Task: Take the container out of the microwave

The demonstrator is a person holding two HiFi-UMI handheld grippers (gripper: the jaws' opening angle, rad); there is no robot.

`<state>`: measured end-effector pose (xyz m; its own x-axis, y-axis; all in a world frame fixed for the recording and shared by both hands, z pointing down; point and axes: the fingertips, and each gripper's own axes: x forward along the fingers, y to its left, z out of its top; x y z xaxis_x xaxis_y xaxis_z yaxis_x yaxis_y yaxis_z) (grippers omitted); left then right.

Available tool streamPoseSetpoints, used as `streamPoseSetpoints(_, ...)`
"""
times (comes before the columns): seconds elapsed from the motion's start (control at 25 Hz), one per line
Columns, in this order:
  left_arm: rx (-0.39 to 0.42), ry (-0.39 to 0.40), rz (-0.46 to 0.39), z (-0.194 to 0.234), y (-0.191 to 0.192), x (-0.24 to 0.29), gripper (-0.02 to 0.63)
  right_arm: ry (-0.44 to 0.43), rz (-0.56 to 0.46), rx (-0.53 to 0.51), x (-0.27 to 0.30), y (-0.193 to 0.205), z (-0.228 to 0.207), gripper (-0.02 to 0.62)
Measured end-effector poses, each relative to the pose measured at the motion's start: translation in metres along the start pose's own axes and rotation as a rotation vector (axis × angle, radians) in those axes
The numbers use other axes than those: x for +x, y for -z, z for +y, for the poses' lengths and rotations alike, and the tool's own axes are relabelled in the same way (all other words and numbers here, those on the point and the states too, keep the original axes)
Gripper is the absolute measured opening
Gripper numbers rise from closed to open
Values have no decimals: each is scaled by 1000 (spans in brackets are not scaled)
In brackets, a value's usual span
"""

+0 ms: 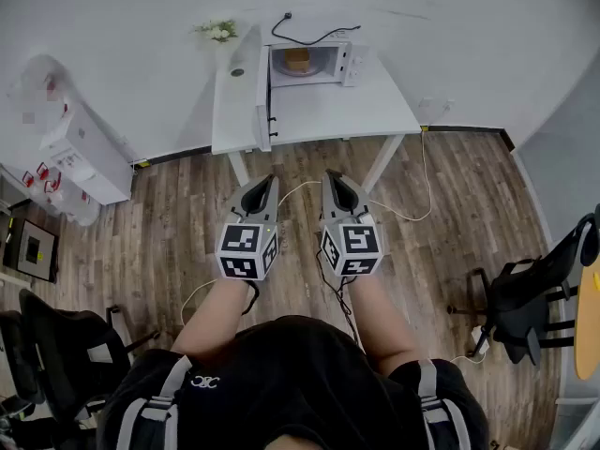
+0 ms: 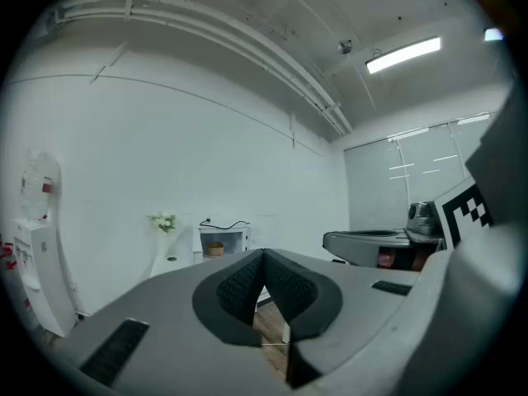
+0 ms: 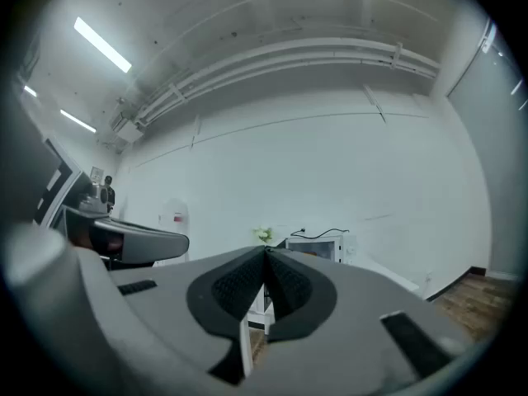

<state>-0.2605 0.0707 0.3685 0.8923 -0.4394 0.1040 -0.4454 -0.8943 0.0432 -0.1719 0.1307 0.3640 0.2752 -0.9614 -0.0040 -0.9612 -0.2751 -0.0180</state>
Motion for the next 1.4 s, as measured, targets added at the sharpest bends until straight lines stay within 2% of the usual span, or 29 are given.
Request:
streamPoseSetpoints(0.84, 51, -49, 21, -103, 24, 23, 14, -70, -10, 26, -55, 17, -77, 3)
streamPoseSetpoints(1.16, 70, -39, 15, -118, 23, 48, 14, -68, 1, 53, -48, 24, -105, 3)
streamPoseSetpoints(1.4, 59, -30, -13, -110, 16, 87, 14, -71, 3, 46, -19, 25, -126, 3)
